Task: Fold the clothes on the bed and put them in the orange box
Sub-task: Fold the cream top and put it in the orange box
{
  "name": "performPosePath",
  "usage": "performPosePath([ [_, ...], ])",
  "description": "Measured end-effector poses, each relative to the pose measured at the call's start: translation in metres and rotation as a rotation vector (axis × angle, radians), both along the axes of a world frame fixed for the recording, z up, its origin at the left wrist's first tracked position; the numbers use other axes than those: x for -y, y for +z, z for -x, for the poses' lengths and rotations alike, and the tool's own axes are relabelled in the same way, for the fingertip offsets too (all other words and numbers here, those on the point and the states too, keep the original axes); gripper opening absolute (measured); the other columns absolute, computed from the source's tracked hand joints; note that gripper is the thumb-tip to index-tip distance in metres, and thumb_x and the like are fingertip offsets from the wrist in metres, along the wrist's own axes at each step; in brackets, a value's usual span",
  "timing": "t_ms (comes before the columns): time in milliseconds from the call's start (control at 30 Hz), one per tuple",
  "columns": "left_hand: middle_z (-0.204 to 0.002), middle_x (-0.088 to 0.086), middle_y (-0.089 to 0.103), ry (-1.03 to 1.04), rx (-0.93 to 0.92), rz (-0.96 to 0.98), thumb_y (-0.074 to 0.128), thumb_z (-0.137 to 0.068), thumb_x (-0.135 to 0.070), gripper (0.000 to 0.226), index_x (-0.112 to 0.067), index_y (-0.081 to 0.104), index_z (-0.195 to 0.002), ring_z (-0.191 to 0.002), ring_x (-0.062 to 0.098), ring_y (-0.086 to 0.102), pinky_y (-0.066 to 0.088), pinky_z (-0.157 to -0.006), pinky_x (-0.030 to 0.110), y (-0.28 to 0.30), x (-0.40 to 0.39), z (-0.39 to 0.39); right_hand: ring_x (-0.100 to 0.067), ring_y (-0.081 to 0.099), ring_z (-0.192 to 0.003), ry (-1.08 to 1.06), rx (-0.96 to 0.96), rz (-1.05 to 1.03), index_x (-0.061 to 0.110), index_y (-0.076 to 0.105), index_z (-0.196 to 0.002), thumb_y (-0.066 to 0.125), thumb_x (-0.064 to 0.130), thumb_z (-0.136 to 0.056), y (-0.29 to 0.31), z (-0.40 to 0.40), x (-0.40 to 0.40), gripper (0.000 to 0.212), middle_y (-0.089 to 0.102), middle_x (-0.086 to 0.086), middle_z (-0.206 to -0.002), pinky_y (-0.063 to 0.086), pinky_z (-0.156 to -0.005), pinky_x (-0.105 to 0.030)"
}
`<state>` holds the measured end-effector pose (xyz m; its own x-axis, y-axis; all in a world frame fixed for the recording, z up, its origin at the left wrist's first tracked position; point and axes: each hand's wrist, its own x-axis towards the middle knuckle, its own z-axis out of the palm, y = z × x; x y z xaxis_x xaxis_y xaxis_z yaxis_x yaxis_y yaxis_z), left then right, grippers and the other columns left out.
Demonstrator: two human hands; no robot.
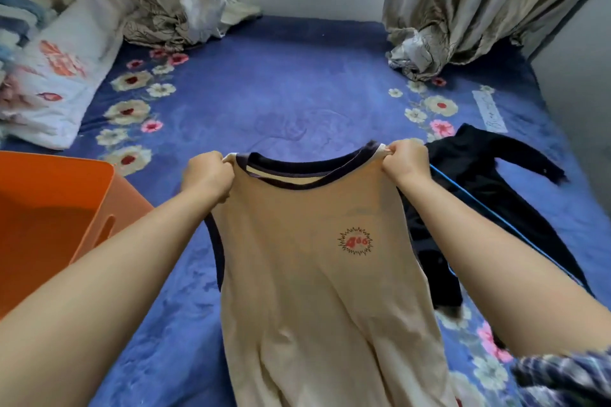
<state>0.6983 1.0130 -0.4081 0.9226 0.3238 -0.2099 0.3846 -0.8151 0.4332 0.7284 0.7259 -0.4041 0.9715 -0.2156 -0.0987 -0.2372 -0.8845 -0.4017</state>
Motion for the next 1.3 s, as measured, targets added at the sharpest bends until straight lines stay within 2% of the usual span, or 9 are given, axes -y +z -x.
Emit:
performPosePath([
  [167,-0.088,0.017,0.046,0.071,0.097,-0.054,0.034,-0.095,-0.009,0.025,-0.005,0.035,-0.07,-0.081,0.03,0.042,0.027,-0.062,0.036,-0.033,-0.005,-0.061,-0.032,0.039,-0.083,0.047,0.064,-0.101,0.014,0.028,-0.056,0.035,0.003,-0.092,-0.043,-0.069,-0.02,0.038,0.041,-0.02,-0.082,0.013,-0.055,-0.033],
  [300,-0.099,0.012,0.043,0.067,-0.067,0.016,0.042,-0.093,-0.012,0.005,-0.009,0.04,-0.097,-0.088,0.026,0.036,0.03,-0.068,0.032,-0.073,-0.014,-0.103,-0.038,0.047,-0.098,0.068,-0.043,-0.066,-0.005,0.054,-0.081,0.033,0.002,-0.093,-0.093,-0.114,-0.029,0.024,0.048,-0.03,-0.106,0.025,-0.069,-0.032],
  [467,-0.119,0.019,0.049,0.013,-0.187,0.079,0.04,-0.088,0.0,0.033,-0.003,0.043,-0.121,-0.095,0.026,0.04,0.029,-0.071,0.03,-0.144,-0.01,-0.122,-0.039,0.049,-0.105,0.058,-0.084,-0.014,-0.007,0.06,-0.102,0.035,0.003,-0.092,-0.167,-0.142,-0.029,0.028,0.055,-0.027,-0.112,0.035,-0.076,-0.035],
  [600,-0.134,0.018,0.04,-0.014,-0.159,0.114,0.04,-0.086,0.002,0.05,-0.006,0.032,-0.135,-0.119,0.031,0.04,0.034,-0.085,0.032,-0.184,-0.016,-0.14,-0.038,0.048,-0.109,0.076,-0.068,-0.051,-0.005,0.058,-0.09,0.036,0.002,-0.091,-0.195,-0.162,-0.029,0.023,0.053,-0.026,-0.107,0.031,-0.076,-0.036],
  [700,-0.151,0.012,0.02,-0.221,-0.316,0.117,0.045,-0.088,-0.002,0.066,-0.012,0.016,-0.147,-0.138,0.026,0.021,0.023,-0.107,0.032,-0.214,-0.017,-0.141,-0.029,0.03,-0.134,0.174,-0.222,-0.077,0.003,0.032,-0.139,0.038,0.009,-0.095,-0.222,-0.16,-0.026,0.045,0.03,-0.016,-0.145,0.025,-0.102,-0.033],
  [800,-0.153,0.013,0.016,-0.258,-0.355,0.082,0.046,-0.09,-0.007,0.064,-0.009,0.016,-0.147,-0.141,0.025,0.017,0.019,-0.112,0.034,-0.239,-0.013,-0.128,-0.03,0.017,-0.14,0.252,-0.282,-0.006,0.007,0.018,-0.146,0.039,0.013,-0.096,-0.248,-0.141,-0.023,0.055,0.011,-0.016,-0.154,0.018,-0.107,-0.03],
  [933,-0.152,0.012,0.015,-0.17,-0.265,-0.11,0.044,-0.094,-0.022,0.057,-0.013,0.021,-0.145,-0.142,0.028,0.004,0.012,-0.114,0.045,-0.257,0.003,-0.097,-0.028,-0.002,-0.144,0.337,-0.297,0.178,0.022,0.007,-0.15,0.042,0.032,-0.097,-0.258,-0.113,-0.025,0.064,-0.011,-0.012,-0.156,0.005,-0.114,-0.046],
  [1200,-0.156,0.01,0.0,-0.035,-0.302,-0.131,0.044,-0.093,-0.042,0.067,-0.022,0.012,-0.149,-0.143,0.028,-0.007,0.001,-0.112,0.052,-0.267,0.045,0.029,-0.032,0.016,-0.141,0.302,-0.246,0.184,0.014,0.018,-0.148,0.025,0.053,-0.087,-0.255,-0.017,0.0,0.073,0.012,-0.018,-0.154,0.01,-0.114,-0.043],
  [1300,-0.156,0.013,0.001,0.015,-0.308,-0.147,0.045,-0.091,-0.047,0.073,-0.019,0.01,-0.149,-0.143,0.03,-0.004,0.004,-0.112,0.052,-0.266,0.056,0.078,-0.034,0.019,-0.139,0.234,-0.24,0.121,0.006,0.024,-0.146,0.04,0.041,-0.091,-0.258,0.034,0.022,0.067,0.02,-0.022,-0.15,0.016,-0.114,-0.044],
])
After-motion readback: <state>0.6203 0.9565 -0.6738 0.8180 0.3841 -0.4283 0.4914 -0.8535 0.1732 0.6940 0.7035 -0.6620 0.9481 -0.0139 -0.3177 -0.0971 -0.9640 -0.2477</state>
